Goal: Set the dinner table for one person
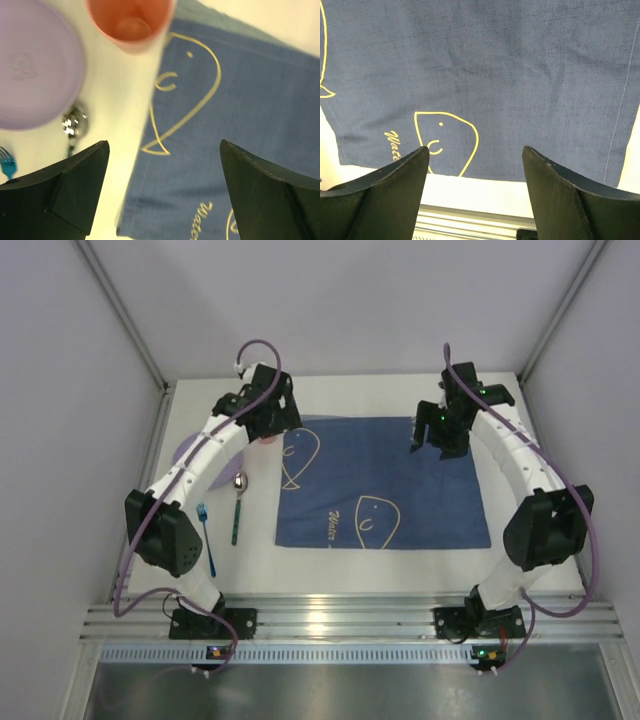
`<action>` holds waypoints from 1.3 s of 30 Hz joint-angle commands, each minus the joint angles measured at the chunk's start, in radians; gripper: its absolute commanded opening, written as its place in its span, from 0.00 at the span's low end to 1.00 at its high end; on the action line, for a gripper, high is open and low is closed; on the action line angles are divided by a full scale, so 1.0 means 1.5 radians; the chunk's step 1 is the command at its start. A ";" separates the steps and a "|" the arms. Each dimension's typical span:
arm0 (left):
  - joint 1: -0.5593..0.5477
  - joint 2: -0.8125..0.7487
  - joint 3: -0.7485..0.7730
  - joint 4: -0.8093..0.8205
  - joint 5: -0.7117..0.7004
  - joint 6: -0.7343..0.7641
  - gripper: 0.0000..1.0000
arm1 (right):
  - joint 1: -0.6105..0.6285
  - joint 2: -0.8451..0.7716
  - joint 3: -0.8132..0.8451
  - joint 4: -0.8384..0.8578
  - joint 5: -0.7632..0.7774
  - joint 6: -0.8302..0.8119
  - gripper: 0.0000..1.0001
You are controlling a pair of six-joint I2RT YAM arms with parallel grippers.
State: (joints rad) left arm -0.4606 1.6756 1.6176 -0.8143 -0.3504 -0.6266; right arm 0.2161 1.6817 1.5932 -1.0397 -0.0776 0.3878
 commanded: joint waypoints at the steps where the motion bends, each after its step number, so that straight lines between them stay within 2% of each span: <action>1: 0.070 0.079 0.062 -0.069 -0.049 0.033 0.96 | 0.004 -0.015 -0.011 -0.037 0.004 -0.001 0.76; 10: 0.157 0.145 0.122 -0.029 -0.028 0.062 0.95 | 0.005 -0.033 -0.065 -0.028 0.007 -0.004 0.75; 16: 0.176 0.163 0.132 0.006 -0.006 0.063 0.95 | 0.007 -0.037 -0.075 -0.031 0.011 -0.001 0.75; 24: 0.189 0.130 0.111 0.051 0.019 0.075 0.93 | 0.020 -0.027 -0.087 -0.038 0.023 0.002 0.74; 30: 0.215 0.198 0.151 0.054 0.029 0.088 0.91 | 0.046 -0.003 -0.069 -0.040 0.025 0.006 0.74; 37: 0.233 0.275 0.195 0.072 0.061 0.093 0.82 | 0.071 0.026 -0.037 -0.046 0.028 0.011 0.73; 39: 0.234 0.301 0.208 0.074 0.074 0.096 0.67 | 0.074 0.030 -0.033 -0.046 0.029 0.014 0.73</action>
State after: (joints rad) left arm -0.1120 2.0876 1.8725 -0.7486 -0.2756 -0.5022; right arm 0.3061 1.7222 1.4841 -1.1042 -0.0494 0.3954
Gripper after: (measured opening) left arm 0.702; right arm 0.735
